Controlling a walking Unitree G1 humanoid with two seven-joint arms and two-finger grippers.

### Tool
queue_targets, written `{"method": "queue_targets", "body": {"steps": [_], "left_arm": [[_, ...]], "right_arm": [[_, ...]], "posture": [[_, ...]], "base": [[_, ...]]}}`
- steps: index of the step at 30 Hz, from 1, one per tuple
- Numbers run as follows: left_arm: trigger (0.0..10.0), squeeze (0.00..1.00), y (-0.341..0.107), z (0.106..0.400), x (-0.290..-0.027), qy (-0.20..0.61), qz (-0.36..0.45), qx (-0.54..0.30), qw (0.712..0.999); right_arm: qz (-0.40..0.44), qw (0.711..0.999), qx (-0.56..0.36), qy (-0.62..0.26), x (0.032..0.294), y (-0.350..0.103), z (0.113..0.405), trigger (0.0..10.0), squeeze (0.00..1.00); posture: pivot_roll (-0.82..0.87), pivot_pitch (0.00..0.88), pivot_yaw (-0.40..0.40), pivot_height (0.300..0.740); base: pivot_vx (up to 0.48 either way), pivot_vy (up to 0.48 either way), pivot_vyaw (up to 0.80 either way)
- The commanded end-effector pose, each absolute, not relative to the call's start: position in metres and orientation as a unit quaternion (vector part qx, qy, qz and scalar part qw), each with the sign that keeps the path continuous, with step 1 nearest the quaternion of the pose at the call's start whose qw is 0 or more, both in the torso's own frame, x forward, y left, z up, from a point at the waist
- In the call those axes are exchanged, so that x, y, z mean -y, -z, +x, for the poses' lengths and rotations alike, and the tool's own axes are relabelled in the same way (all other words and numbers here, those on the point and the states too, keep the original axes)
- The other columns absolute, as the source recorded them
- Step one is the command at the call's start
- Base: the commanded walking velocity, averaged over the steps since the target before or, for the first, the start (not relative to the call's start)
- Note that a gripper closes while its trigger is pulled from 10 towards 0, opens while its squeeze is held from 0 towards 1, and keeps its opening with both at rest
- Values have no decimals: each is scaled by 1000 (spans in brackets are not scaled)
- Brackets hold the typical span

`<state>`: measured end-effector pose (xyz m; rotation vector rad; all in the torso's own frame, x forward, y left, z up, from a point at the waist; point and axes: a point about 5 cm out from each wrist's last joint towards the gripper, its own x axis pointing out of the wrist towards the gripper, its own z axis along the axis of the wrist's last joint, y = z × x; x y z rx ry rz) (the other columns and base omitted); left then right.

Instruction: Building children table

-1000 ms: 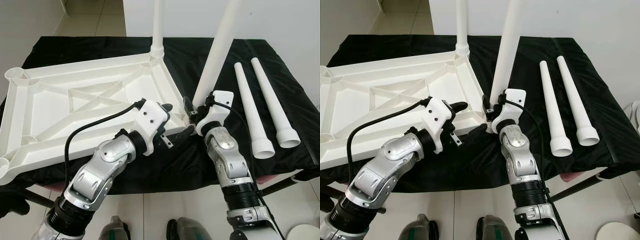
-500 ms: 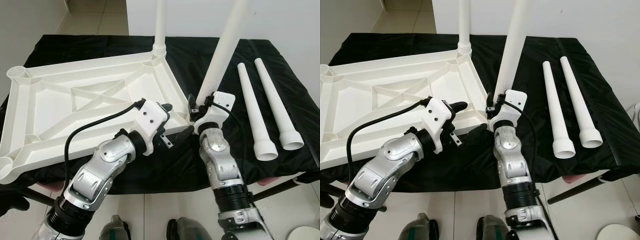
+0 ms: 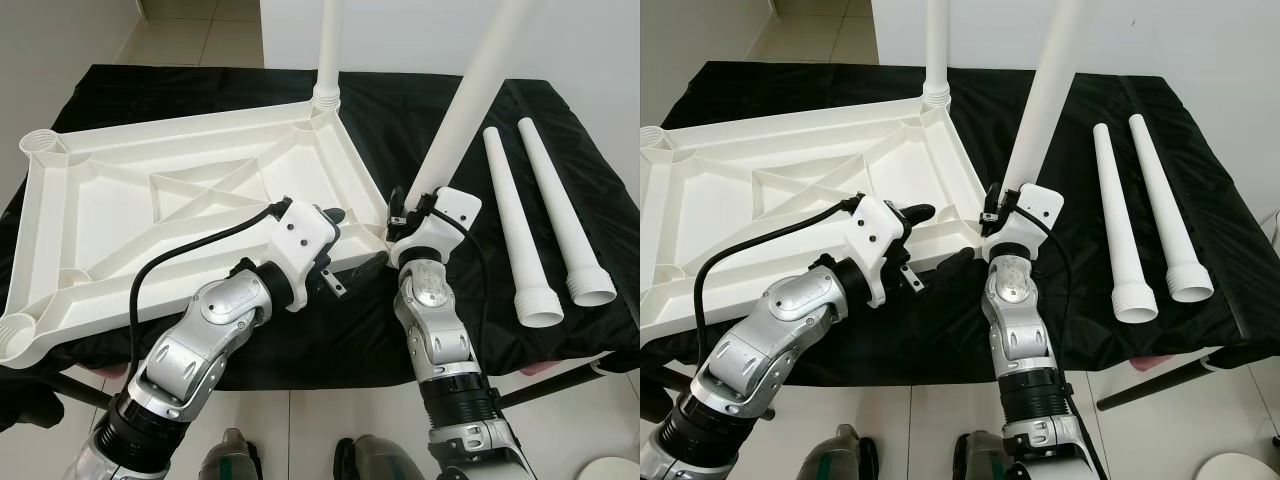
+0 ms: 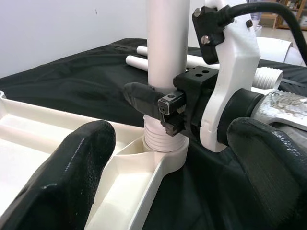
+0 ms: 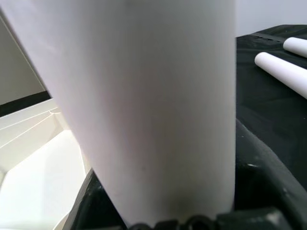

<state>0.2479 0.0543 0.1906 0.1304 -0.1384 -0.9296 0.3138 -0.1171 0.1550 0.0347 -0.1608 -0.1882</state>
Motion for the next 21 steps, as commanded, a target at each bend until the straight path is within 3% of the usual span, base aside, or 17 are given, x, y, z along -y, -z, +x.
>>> {"method": "queue_targets", "body": {"steps": [1,21], "left_arm": [[10000,0,-190,244,-54,467,64,63,880],[10000,0,-190,244,-51,472,64,64,877]], "right_arm": [[14,990,47,133,130,-141,313,10000,0],[41,983,49,170,136,-153,324,10000,0]], "posture": [[-84,61,-16,740],[-88,45,-15,740]], "base": [[0,0,0],[0,0,0]]}}
